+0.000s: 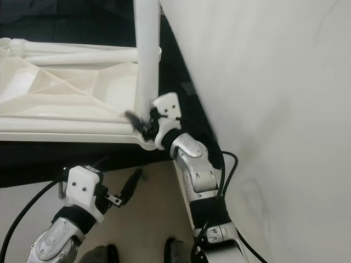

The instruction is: Building children table

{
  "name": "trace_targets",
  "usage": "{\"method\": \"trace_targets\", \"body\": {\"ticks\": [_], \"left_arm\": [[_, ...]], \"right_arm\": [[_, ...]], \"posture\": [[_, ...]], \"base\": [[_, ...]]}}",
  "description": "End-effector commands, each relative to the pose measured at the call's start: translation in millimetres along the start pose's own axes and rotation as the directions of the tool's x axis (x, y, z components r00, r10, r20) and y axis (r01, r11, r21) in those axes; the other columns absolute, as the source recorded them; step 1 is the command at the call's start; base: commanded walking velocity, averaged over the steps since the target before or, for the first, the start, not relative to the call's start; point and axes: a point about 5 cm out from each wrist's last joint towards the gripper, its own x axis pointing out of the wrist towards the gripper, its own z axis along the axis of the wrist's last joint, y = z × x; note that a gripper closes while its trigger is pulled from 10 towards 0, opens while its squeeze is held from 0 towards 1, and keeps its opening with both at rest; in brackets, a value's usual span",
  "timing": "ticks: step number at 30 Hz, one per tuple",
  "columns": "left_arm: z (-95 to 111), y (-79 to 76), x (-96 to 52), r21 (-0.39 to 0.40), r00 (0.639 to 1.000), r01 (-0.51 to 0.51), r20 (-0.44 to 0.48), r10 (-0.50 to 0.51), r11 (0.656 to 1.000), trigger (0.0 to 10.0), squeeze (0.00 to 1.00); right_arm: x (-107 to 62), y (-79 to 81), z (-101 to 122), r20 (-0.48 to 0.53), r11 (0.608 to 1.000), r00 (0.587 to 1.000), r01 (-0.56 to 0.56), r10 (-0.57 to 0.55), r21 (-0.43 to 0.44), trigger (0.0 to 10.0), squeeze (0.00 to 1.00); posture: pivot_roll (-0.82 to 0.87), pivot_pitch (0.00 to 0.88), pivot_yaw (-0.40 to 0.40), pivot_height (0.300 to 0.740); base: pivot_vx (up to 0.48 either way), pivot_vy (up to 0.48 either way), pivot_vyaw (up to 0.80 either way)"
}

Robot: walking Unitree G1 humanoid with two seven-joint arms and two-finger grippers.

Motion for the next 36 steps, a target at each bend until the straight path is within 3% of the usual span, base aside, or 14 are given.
{"method": "trace_targets", "body": {"ticks": [1, 3, 6, 7, 8, 9, 11, 16, 22, 23, 32, 34, 35, 36], "left_arm": [[-3, -3.0, -2.1, -0.012, 1.0, 0.005, -0.018, -0.005, 1.0, 10.0, 0.0], [-3, -3.6, -1.9, -0.015, 1.0, 0.008, -0.019, -0.008, 1.0, 10.0, 0.0], [-3, -3.7, -1.9, -0.016, 1.0, 0.008, -0.019, -0.008, 1.0, 10.0, 0.0], [-3, -4.1, -2.0, -0.017, 1.0, 0.009, -0.019, -0.009, 1.0, 10.0, 0.0], [-3, -4.1, -2.0, -0.017, 1.0, 0.009, -0.019, -0.009, 1.0, 10.0, 0.0], [-3, -4.6, -2.2, -0.019, 1.0, 0.011, -0.02, -0.011, 1.0, 10.0, 0.0], [-3, -4.7, -2.2, -0.019, 1.0, 0.011, -0.02, -0.012, 1.0, 10.0, 0.0], [-5, -5.2, -3.6, -0.022, 1.0, 0.006, -0.028, -0.006, 1.0, 10.0, 0.0], [-6, -5.5, -4.3, -0.024, 0.999, 0.006, -0.032, -0.006, 1.0, 10.0, 0.0], [-6, -5.7, -4.5, -0.025, 0.999, 0.007, -0.034, -0.008, 1.0, 10.0, 0.0], [-8, -6.3, -4.5, -0.031, 0.999, 0.018, -0.038, -0.019, 0.999, 10.0, 0.0], [-8, -6.4, -4.3, -0.032, 0.999, 0.02, -0.039, -0.021, 0.999, 10.0, 0.0], [-8, -6.3, -4.2, -0.033, 0.999, 0.02, -0.039, -0.021, 0.999, 10.0, 0.0], [-8, -6.3, -4.2, -0.033, 0.999, 0.02, -0.039, -0.021, 0.999, 10.0, 0.0]], "right_arm": [[4.0, 0.2, 19, 0.047, 0.995, 0.995, -0.091, 0.093, -0.045, 10.0, 0.0], [2.1, -4.1, 31, 0.029, 0.943, 0.948, -0.311, 0.316, -0.123, 10.0, 0.0], [-0.1, -5.2, 33, 0.007, 0.91, 0.92, -0.388, 0.393, -0.144, 10.0, 0.0], [-2.9, -8.6, 35, -0.031, 0.865, 0.882, -0.468, 0.471, -0.183, 10.0, 0.0], [-2.9, -8.6, 35, -0.031, 0.865, 0.882, -0.468, 0.471, -0.183, 10.0, 0.0], [-2.3, -17.6, 38, -0.088, 0.817, 0.839, -0.543, 0.537, -0.193, 10.0, 0.0], [-2.0, -19.9, 39, -0.099, 0.809, 0.831, -0.556, 0.548, -0.192, 10.0, 0.0], [4.7, -22.0, 46, -0.146, 0.708, 0.729, -0.684, 0.669, -0.175, 10.0, 0.0], [7.4, -23.1, 46, -0.151, 0.682, 0.7, -0.714, 0.698, -0.158, 10.0, 0.0], [8.2, -24.3, 45, -0.146, 0.675, 0.691, -0.723, 0.708, -0.147, 0.0, 0.0], [6.5, -32.2, 34, -0.148, 0.685, 0.694, -0.719, 0.704, -0.115, 0.0, 0.0], [5.1, -37.2, 31, -0.141, 0.729, 0.739, -0.673, 0.658, -0.125, 0.0, 0.0], [2.7, -41.4, 25, -0.136, 0.785, 0.795, -0.606, 0.591, -0.128, 0.0, 0.0], [2.7, -41.4, 25, -0.136, 0.785, 0.795, -0.606, 0.591, -0.128, 0.0, 0.0]], "posture": [[0.09, 0.258, -0.074, 0.74], [0.09, 0.258, -0.071, 0.74], [0.09, 0.258, -0.071, 0.74], [0.1, 0.256, -0.069, 0.74], [0.1, 0.256, -0.069, 0.74], [0.1, 0.254, -0.069, 0.74], [0.1, 0.254, -0.069, 0.74], [0.12, 0.248, -0.063, 0.74], [0.12, 0.242, -0.062, 0.74], [0.12, 0.24, -0.061, 0.74], [0.11, 0.242, -0.054, 0.74], [0.11, 0.242, -0.057, 0.74], [0.1, 0.245, -0.061, 0.74], [0.1, 0.245, -0.061, 0.74]], "base": [[0.0, 0.0, 0.0], [0.0, 0.0, 0.0], [0.0, 0.0, 0.0], [0.0, 0.0, 0.0], [0.0, 0.0, 0.0], [0.0, 0.0, 0.0], [0.0, 0.0, 0.0], [0.0, 0.0, 0.0], [0.0, 0.0, 0.0], [0.0, 0.0, 0.0], [0.0, 0.0, 0.0], [0.0, 0.0, 0.0], [0.0, 0.0, 0.0], [0.0, 0.0, 0.0]]}}
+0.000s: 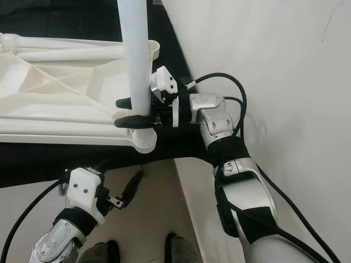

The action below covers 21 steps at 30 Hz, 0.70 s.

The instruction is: Building children table

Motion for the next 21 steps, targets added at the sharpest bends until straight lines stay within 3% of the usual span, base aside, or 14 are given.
{"method": "trace_targets", "body": {"ticks": [1, 2, 4, 5, 6, 7, 8, 9, 11, 15, 18, 19, 20, 21], "left_arm": [[-6, -1.4, -2.5, -0.022, 1.0, 0.003, -0.025, -0.003, 1.0, 10.0, 0.0], [-6, -1.3, -2.4, -0.022, 1.0, 0.002, -0.025, -0.003, 1.0, 10.0, 0.0], [-6, -1.3, -2.4, -0.022, 1.0, 0.002, -0.025, -0.003, 1.0, 10.0, 0.0], [-6, -1.0, -2.5, -0.022, 1.0, 0.002, -0.025, -0.003, 1.0, 10.0, 0.0], [-6, -1.0, -2.5, -0.022, 1.0, 0.002, -0.025, -0.003, 1.0, 10.0, 0.0], [-6, -0.6, -2.6, -0.022, 1.0, 0.003, -0.025, -0.003, 1.0, 10.0, 0.0], [-6, -0.6, -2.6, -0.022, 1.0, 0.003, -0.025, -0.003, 1.0, 10.0, 0.0], [-7, 0.6, -2.1, -0.019, 1.0, 0.008, -0.029, -0.009, 1.0, 10.0, 0.0], [-7, 1.0, -1.7, -0.018, 0.999, 0.011, -0.03, -0.011, 1.0, 10.0, 0.0], [-7, 1.6, 0.2, -0.011, 0.999, 0.017, -0.027, -0.018, 1.0, 10.0, 0.0], [-7, 1.7, 0.4, -0.011, 1.0, 0.017, -0.026, -0.017, 1.0, 10.0, 0.0], [-6, 2.2, 0.3, -0.01, 1.0, 0.008, -0.023, -0.008, 1.0, 10.0, 0.0], [-6, 2.2, 0.3, -0.01, 1.0, 0.008, -0.023, -0.008, 1.0, 10.0, 0.0], [-6, 2.5, 0.2, -0.009, 1.0, 0.0, -0.021, 0.0, 1.0, 10.0, 0.0]], "right_arm": [[-3.7, 4.0, -24, -0.051, 0.991, 0.992, 0.12, -0.118, 0.051, 0.0, 0.0], [-6.2, 4.5, -35, -0.088, 0.962, 0.961, 0.268, -0.263, 0.055, 0.0, 0.0], [-6.2, 4.5, -35, -0.088, 0.962, 0.961, 0.268, -0.263, 0.055, 0.0, 0.0], [-7.1, 6.1, -49, -0.145, 0.886, 0.883, 0.458, -0.446, 0.07, 0.0, 0.0], [-7.1, 6.1, -49, -0.145, 0.886, 0.883, 0.458, -0.446, 0.07, 0.0, 0.0], [-7.1, 18.4, -66, -0.19, 0.716, 0.72, 0.69, -0.667, 0.103, 0.0, 0.0], [-7.1, 18.4, -66, -0.19, 0.716, 0.72, 0.69, -0.667, 0.103, 0.0, 0.0], [6.5, 51.8, -77, -0.237, 0.571, 0.578, 0.814, -0.781, 0.104, 0.0, 0.0], [10.8, 57.6, -77, -0.234, 0.557, 0.565, 0.824, -0.791, 0.104, 0.0, 0.0], [24.1, 52.9, -72, -0.204, 0.61, 0.617, 0.786, -0.76, 0.1, 0.0, 0.0], [25.9, 52.0, -71, -0.198, 0.62, 0.626, 0.779, -0.754, 0.098, 0.0, 0.0], [27.5, 50.2, -67, -0.189, 0.627, 0.632, 0.773, -0.751, 0.095, 2.5, 0.0], [27.5, 50.2, -67, -0.189, 0.627, 0.632, 0.773, -0.751, 0.095, 2.5, 0.0], [31.1, 50.2, -60, -0.165, 0.64, 0.651, 0.759, -0.741, 0.12, 10.0, 0.0]], "posture": [[0.09, 0.245, -0.062, 0.74], [0.09, 0.245, -0.064, 0.74], [0.09, 0.245, -0.064, 0.74], [0.08, 0.246, -0.066, 0.74], [0.08, 0.246, -0.066, 0.74], [0.08, 0.251, -0.062, 0.74], [0.08, 0.251, -0.062, 0.74], [0.07, 0.236, -0.047, 0.74], [0.07, 0.236, -0.047, 0.74], [0.08, 0.236, -0.054, 0.74], [0.08, 0.236, -0.054, 0.74], [0.08, 0.237, -0.062, 0.74], [0.08, 0.237, -0.062, 0.74], [0.08, 0.238, -0.063, 0.74]], "base": [[0.0, 0.0, 0.0], [0.0, 0.0, 0.0], [0.0, 0.0, 0.0], [0.0, 0.0, 0.0], [0.0, 0.0, 0.0], [0.0, 0.0, 0.0], [0.0, 0.0, 0.0], [0.0, 0.0, 0.0], [0.0, 0.0, 0.0], [0.0, 0.0, 0.0], [0.0, 0.0, 0.0], [0.0, 0.0, 0.0], [0.0, 0.0, 0.0], [0.0, 0.0, 0.0]]}}
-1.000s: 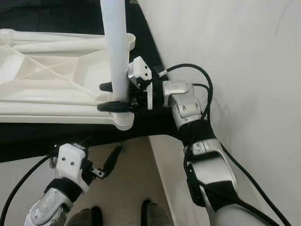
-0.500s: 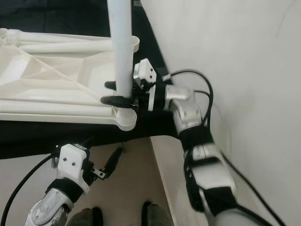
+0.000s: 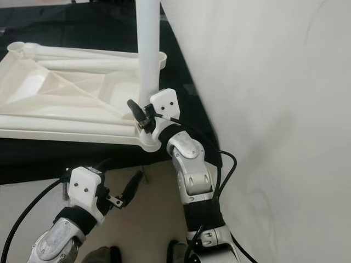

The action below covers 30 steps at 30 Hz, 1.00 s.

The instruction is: Building children table

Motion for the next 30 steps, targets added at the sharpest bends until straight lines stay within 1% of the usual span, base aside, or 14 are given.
{"method": "trace_targets", "body": {"ticks": [1, 2, 5, 6, 8, 9, 11, 12, 13, 15, 22, 28, 29, 30], "left_arm": [[-5, -0.3, -1.9, -0.016, 1.0, -0.01, -0.02, 0.009, 1.0, 10.0, 0.0], [-5, -0.2, -2.0, -0.016, 1.0, -0.012, -0.019, 0.012, 1.0, 10.0, 0.0], [-4, -0.7, -2.0, -0.017, 1.0, -0.011, -0.018, 0.011, 1.0, 10.0, 0.0], [-4, -1.0, -1.9, -0.018, 1.0, -0.008, -0.018, 0.007, 1.0, 10.0, 0.0], [-4, -1.2, -1.8, -0.019, 1.0, -0.005, -0.018, 0.005, 1.0, 10.0, 0.0], [-4, -1.6, -1.6, -0.02, 1.0, -0.003, -0.018, 0.002, 1.0, 10.0, 0.0], [-4, -1.6, -1.6, -0.02, 1.0, -0.003, -0.018, 0.002, 1.0, 10.0, 0.0], [-3, -1.9, -1.2, -0.022, 1.0, -0.002, -0.017, 0.002, 1.0, 10.0, 0.0], [-3, -1.9, -1.2, -0.022, 1.0, -0.002, -0.017, 0.002, 1.0, 10.0, 0.0], [-3, -2.2, -1.2, -0.023, 1.0, -0.006, -0.015, 0.005, 1.0, 10.0, 0.0], [-3, -1.6, -1.7, -0.025, 1.0, -0.008, -0.016, 0.008, 1.0, 10.0, 0.0], [-3, -1.5, -2.9, -0.018, 1.0, -0.002, -0.021, 0.002, 1.0, 10.0, 0.0], [-3, -1.4, -3.1, -0.017, 1.0, -0.001, -0.022, 0.001, 1.0, 10.0, 0.0], [-3, -1.2, -3.4, -0.015, 1.0, -0.001, -0.024, 0.001, 1.0, 10.0, 0.0]], "right_arm": [[-2.8, 6.6, -23, -0.13, 0.997, 0.99, -0.044, 0.051, 0.058, 10.0, 0.15], [-0.4, 9.6, -15, -0.088, 0.993, 0.991, -0.094, 0.101, 0.075, 10.0, 1.0], [0.5, 15.6, -4, -0.038, 0.979, 0.981, -0.185, 0.189, 0.088, 10.0, 1.0], [0.7, 18.4, 2, -0.007, 0.954, 0.959, -0.28, 0.283, 0.105, 10.0, 0.0], [0.3, 20.0, 5, 0.011, 0.932, 0.939, -0.343, 0.344, 0.113, 10.0, 0.0], [-2.8, 16.2, 14, 0.043, 0.841, 0.843, -0.537, 0.536, 0.058, 10.0, 0.0], [-2.8, 16.2, 14, 0.043, 0.841, 0.843, -0.537, 0.536, 0.058, 10.0, 0.0], [-7.7, 9.6, 16, 0.022, 0.727, 0.728, -0.686, 0.686, 0.019, 10.0, 0.0], [-7.7, 9.6, 16, 0.022, 0.727, 0.728, -0.686, 0.686, 0.019, 10.0, 0.0], [-6.5, -6.0, 20, -0.027, 0.639, 0.639, -0.769, 0.769, 0.01, 10.0, 0.0], [1.4, -22.1, 26, -0.067, 0.574, 0.572, -0.819, 0.817, 0.004, 10.0, 0.0], [6.2, -29.5, 29, -0.06, 0.542, 0.541, -0.84, 0.839, 0.022, 10.0, 0.0], [7.2, -31.6, 28, -0.07, 0.534, 0.531, -0.845, 0.844, 0.024, 7.6, 0.0], [9.6, -35.6, 28, -0.075, 0.529, 0.526, -0.848, 0.847, 0.03, 0.0, 0.0]], "posture": [[0.08, 0.238, -0.063, 0.74], [0.08, 0.243, -0.062, 0.74], [0.08, 0.244, -0.06, 0.74], [0.08, 0.247, -0.059, 0.74], [0.08, 0.247, -0.059, 0.74], [0.08, 0.25, -0.059, 0.74], [0.08, 0.25, -0.059, 0.74], [0.09, 0.25, -0.059, 0.74], [0.09, 0.25, -0.059, 0.74], [0.09, 0.252, -0.065, 0.74], [0.11, 0.253, -0.059, 0.74], [0.13, 0.255, -0.053, 0.74], [0.14, 0.254, -0.052, 0.74], [0.14, 0.255, -0.053, 0.74]], "base": [[0.0, 0.0, 0.0], [0.0, 0.0, 0.0], [0.0, 0.0, 0.0], [0.0, 0.0, 0.0], [0.0, 0.0, 0.0], [0.0, 0.0, 0.0], [0.0, 0.0, 0.0], [0.0, 0.0, 0.0], [0.0, 0.0, 0.0], [0.0, 0.0, 0.0], [0.0, 0.0, 0.0], [0.0, 0.0, 0.0], [0.0, 0.0, 0.0], [0.0, 0.0, 0.0]]}}
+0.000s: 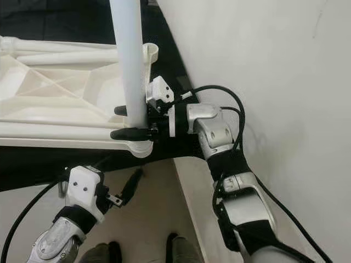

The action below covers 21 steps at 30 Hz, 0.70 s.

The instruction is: Building children table

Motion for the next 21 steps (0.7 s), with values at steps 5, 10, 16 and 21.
{"method": "trace_targets", "body": {"ticks": [5, 10, 16, 21], "left_arm": [[-4, -1.3, -3.4, -0.015, 1.0, 0.004, -0.027, -0.004, 1.0, 10.0, 0.0], [-4, -1.8, -2.9, -0.018, 1.0, 0.007, -0.027, -0.008, 1.0, 10.0, 0.0], [-4, -2.6, -2.3, -0.021, 1.0, 0.013, -0.025, -0.014, 1.0, 10.0, 0.0], [-4, -1.6, -3.9, -0.021, 1.0, 0.008, -0.025, -0.009, 1.0, 10.0, 0.0]], "right_arm": [[-2.9, -2.8, -2, 0.003, 0.999, 0.999, -0.043, 0.043, -0.002, 0.0, 0.0], [-8.6, -3.5, -4, 0.013, 1.0, 1.0, -0.013, 0.013, -0.003, 0.0, 0.0], [-14.5, -4.8, -11, 0.021, 0.996, 0.996, 0.087, -0.087, -0.01, 0.0, 0.0], [-14.7, 7.9, -64, -0.137, 0.676, 0.685, 0.729, -0.716, 0.111, 0.0, 0.0]], "posture": [[0.13, 0.256, -0.05, 0.74], [0.12, 0.256, -0.048, 0.74], [0.11, 0.258, -0.054, 0.74], [0.1, 0.267, -0.075, 0.74]], "base": [[0.0, 0.0, 0.0], [0.0, 0.0, 0.0], [0.0, 0.0, 0.0], [0.0, 0.0, 0.0]]}}
